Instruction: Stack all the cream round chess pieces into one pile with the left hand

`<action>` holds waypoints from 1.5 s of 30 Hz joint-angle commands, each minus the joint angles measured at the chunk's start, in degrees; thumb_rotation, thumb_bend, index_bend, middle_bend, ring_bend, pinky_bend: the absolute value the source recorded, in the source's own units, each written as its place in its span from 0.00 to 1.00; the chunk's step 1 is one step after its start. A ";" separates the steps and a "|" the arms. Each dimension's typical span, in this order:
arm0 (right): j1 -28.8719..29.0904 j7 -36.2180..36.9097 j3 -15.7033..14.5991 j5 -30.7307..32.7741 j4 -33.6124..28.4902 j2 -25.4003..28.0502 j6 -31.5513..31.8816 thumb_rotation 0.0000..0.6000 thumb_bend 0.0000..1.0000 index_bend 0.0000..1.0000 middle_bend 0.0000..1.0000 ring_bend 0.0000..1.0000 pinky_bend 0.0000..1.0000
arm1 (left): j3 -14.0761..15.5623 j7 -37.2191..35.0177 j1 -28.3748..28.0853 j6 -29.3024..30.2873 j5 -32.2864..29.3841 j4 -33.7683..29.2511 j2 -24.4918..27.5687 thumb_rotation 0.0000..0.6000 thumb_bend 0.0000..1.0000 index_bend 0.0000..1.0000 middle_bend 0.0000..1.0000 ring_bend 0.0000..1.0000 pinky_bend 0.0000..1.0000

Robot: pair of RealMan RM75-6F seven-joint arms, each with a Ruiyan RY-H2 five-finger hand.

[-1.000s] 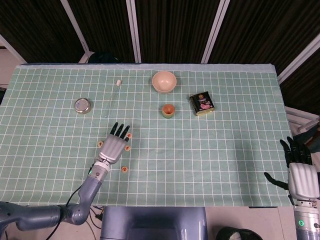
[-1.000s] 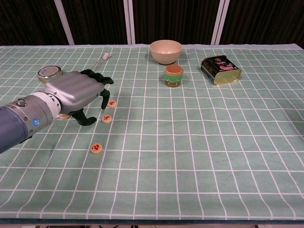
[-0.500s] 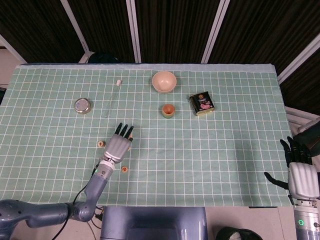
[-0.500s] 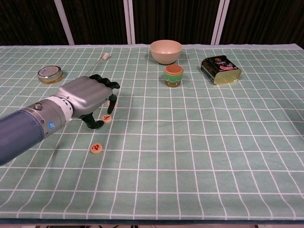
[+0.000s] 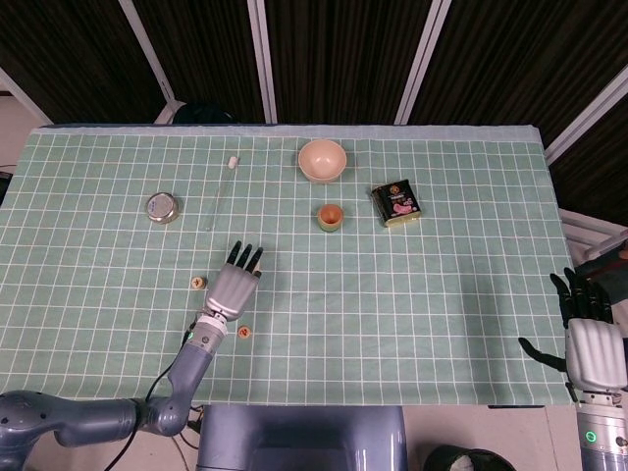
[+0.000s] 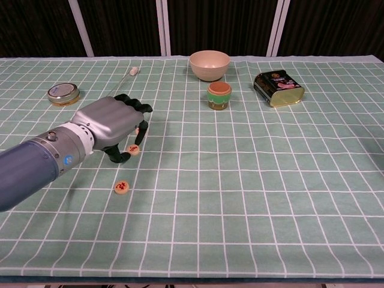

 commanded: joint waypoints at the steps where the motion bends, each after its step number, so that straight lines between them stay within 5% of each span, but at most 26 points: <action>1: -0.01 0.01 0.04 0.03 -0.02 -0.01 0.04 1.00 0.23 0.09 0.01 0.00 0.00 | -0.01 -0.10 -0.01 0.13 0.02 -0.23 0.12 1.00 0.33 0.49 0.04 0.00 0.00; 27: -0.02 -0.60 -0.19 -0.27 -0.20 -0.19 0.11 1.00 0.23 0.09 0.01 0.00 0.00 | 2.08 -11.46 6.56 3.59 4.44 -6.50 15.87 1.00 0.33 0.50 0.04 0.00 0.00; 45: 0.03 -0.68 -0.18 -0.26 -0.01 -0.19 0.05 1.00 0.23 0.09 0.01 0.00 0.00 | 4.05 -14.26 7.76 1.26 7.03 -2.16 14.50 1.00 0.33 0.50 0.04 0.00 0.00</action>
